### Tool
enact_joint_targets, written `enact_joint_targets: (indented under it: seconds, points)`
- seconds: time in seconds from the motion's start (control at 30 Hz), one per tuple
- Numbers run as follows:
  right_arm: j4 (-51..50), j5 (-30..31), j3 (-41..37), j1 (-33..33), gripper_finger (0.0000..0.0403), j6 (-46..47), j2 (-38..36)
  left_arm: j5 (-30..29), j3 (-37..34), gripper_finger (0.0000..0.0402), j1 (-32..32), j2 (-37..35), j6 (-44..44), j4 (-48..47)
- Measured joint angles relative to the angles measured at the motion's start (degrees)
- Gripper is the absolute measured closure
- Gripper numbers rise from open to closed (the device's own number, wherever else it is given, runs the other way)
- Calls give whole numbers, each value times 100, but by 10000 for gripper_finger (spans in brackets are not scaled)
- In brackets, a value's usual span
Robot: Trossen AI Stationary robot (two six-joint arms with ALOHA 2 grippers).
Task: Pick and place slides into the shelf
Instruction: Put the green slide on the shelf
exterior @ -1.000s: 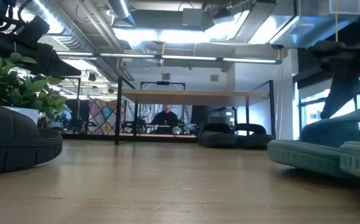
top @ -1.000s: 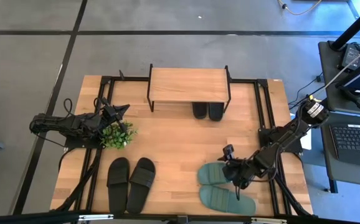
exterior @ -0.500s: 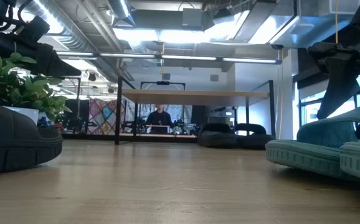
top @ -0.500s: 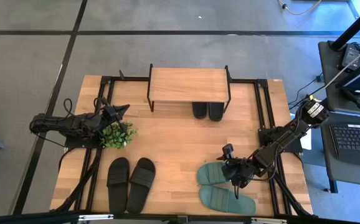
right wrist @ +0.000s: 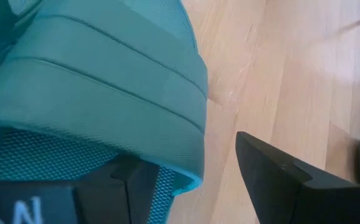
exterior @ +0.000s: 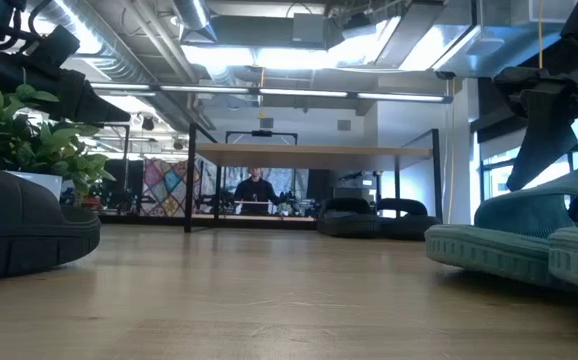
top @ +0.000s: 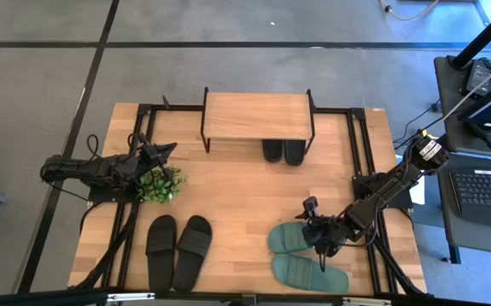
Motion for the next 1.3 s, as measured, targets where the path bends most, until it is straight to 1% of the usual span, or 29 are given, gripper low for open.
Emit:
enact_joint_targets:
  seconds: [0.2, 0.3, 0.4, 0.6, 0.7, 0.8, 0.83, 0.93, 1.13, 1.23, 1.3]
  points:
    - [-8, -44, 1, 0, 195, 0, 0, -2, 0, 401, 1, -1, 0, 0]
    - [-9, -50, 1, 0, 214, 2, 0, 0, 0, 401, 0, -1, 0, 0]
    - [-12, -68, 1, 2, 250, 95, 0, 0, 1, 401, -1, -1, 2, 0]
    - [-39, -8, 5, 0, 343, 1057, 0, 0, 1, 401, 0, -1, 2, 0]
    - [-43, 9, 5, 0, 384, 1202, -5, 0, 0, 401, 1, 1, 2, 2]
    - [-43, 52, 5, -5, 386, 1266, -7, 0, 0, 401, -1, -1, 2, 0]
    - [-54, 132, 5, -13, 383, 1438, -6, 0, 0, 401, -1, -1, 4, 0]
    - [-65, 399, 5, -118, 385, 2329, -2, 0, 0, 401, 1, -1, 4, 0]
    - [-56, 375, 32, -415, 390, 3367, -2, 0, 1, 401, -1, 0, 4, 0]
    - [-175, 379, 239, -611, 390, 3541, -2, -4, 0, 401, -1, -1, 4, 0]
    - [-336, 389, 467, -747, 390, 3374, -2, -5, 0, 401, -1, -1, 4, 0]
